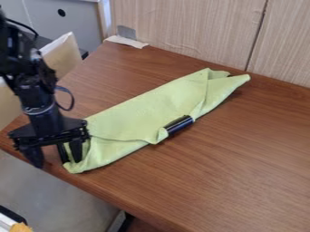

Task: Fold the cloth from bottom left to top right

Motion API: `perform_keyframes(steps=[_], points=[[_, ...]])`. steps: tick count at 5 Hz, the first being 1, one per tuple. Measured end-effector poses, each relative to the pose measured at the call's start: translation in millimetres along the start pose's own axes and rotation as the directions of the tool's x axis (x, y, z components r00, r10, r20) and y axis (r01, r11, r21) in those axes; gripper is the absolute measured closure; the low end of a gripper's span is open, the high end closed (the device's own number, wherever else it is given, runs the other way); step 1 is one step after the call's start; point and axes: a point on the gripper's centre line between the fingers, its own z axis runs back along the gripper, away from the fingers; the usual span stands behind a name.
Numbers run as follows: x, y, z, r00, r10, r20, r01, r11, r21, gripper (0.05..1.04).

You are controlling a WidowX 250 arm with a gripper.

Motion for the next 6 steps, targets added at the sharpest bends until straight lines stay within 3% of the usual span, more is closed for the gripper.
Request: perform_keyframes(steps=[2, 3, 4, 6], points=[[4, -11, 0, 0.999, -0.035, 0.008, 0.035, 0.999, 0.035, 0.718], [4, -11, 0, 0.999, -0.034, 0.011, 0.033, 0.999, 0.038, 0.898], [0, -8, 4, 0.999, -0.049, -0.001, 0.049, 0.998, 0.051, 1.001], [3, -27, 39, 0.999, -0.015, 0.052, 0.016, 1.0, -0.012, 1.018]])
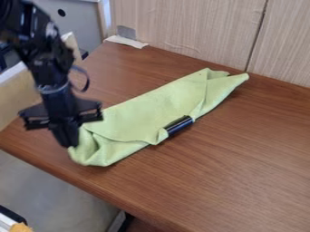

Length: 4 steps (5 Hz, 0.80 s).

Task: Fold the cloth from bottom left to top right

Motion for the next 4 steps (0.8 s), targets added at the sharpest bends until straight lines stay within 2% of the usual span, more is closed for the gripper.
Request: perform_keyframes(steps=[2, 3, 4], points=[[25, -58, 50, 0.994, -0.008, 0.105, 0.017, 0.996, -0.09, 1.018], [41, -99, 64, 0.99, -0.053, 0.128, 0.068, 0.991, -0.112, 1.018], [56, -131, 51, 0.992, -0.06, 0.106, 0.074, 0.988, -0.135, 1.018]])
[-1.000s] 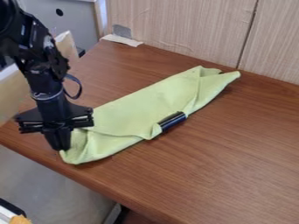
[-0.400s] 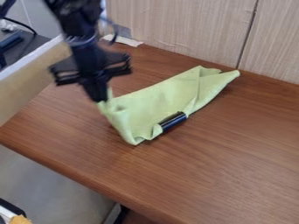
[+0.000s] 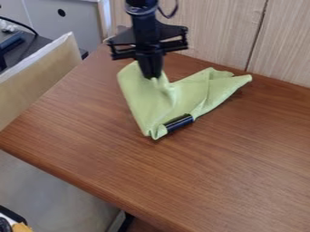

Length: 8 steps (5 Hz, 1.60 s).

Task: Fold the cloth from bottom left to top right

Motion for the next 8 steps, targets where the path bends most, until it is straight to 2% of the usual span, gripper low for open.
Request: perform_keyframes(steps=[1, 2, 4, 5, 6, 8], points=[[11, -22, -24, 1.0, -0.019, -0.02, 0.019, 1.0, -0.004, 1.018], [20, -32, -45, 0.999, -0.037, -0.036, 0.037, 0.999, 0.012, 1.018], [26, -38, -83, 0.993, -0.08, -0.091, 0.084, 0.996, 0.035, 1.019], [28, -41, -91, 0.99, -0.098, -0.103, 0.102, 0.994, 0.034, 0.996], [27, -44, -90, 0.986, -0.121, -0.117, 0.123, 0.992, 0.017, 0.837], [21, -38, -92, 0.982, -0.128, -0.141, 0.135, 0.99, 0.037, 0.263]])
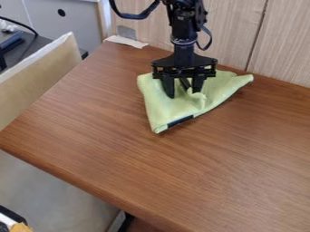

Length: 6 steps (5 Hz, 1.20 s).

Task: Fold the cloth from bottom left to top right

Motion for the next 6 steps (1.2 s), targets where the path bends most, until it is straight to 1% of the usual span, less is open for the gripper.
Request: perform_keyframes(steps=[1, 2, 3, 4, 5, 6], points=[[-4, -1, 2, 0.999, -0.025, -0.023, 0.025, 1.0, -0.002, 0.078], [1, -4, 22, 0.998, -0.059, 0.018, 0.059, 0.998, -0.026, 0.08], [-1, -5, 25, 0.996, -0.09, 0.01, 0.091, 0.995, -0.033, 0.083], [3, -9, 46, 0.99, -0.135, 0.05, 0.138, 0.988, -0.066, 0.083], [1, -6, 59, 0.978, -0.201, 0.052, 0.203, 0.977, -0.059, 0.083], [-2, -1, 96, 0.968, -0.234, 0.094, 0.238, 0.97, -0.043, 0.083]])
